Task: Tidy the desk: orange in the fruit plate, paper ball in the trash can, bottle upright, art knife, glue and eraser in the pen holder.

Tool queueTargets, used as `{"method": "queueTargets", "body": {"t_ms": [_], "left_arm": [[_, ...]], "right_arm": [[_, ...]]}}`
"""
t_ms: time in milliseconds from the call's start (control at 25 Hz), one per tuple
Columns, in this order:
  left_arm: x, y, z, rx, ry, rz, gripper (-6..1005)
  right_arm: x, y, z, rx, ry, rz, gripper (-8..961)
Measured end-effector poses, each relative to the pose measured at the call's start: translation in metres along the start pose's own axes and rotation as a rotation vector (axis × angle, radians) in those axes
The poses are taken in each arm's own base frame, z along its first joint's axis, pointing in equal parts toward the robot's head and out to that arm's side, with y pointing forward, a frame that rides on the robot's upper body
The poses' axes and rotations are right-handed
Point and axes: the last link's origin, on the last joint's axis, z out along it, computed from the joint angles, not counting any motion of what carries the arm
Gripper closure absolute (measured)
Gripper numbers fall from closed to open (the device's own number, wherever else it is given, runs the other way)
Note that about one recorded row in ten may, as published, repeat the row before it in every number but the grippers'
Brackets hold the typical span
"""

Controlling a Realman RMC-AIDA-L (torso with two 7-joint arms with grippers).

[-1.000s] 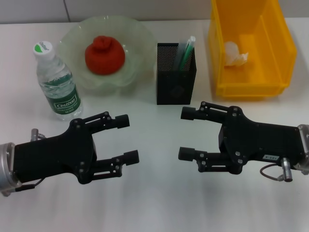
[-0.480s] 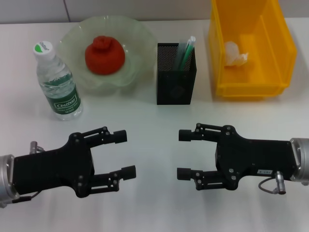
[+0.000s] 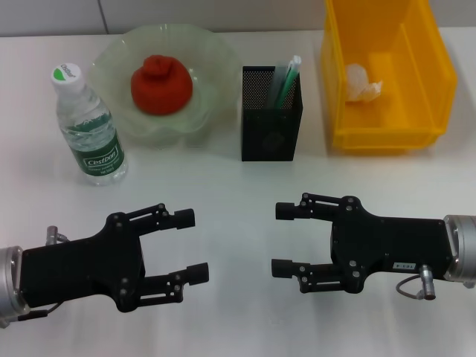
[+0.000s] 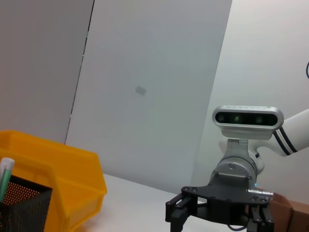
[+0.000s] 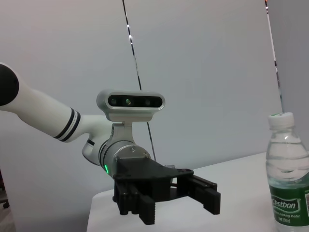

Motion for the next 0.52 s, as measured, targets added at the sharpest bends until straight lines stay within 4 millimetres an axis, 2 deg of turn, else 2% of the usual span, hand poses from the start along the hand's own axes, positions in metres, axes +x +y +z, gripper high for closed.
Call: {"method": "queueTargets", "body": {"t_ms": [520], "left_arm": [[-0.0027,0.0022,-0.0004,-0.005,-0.01,-0.023,214]], "right_arm": [[0.0009,0.0004,0.0007,-0.01,0.013,0.005,161]]}}
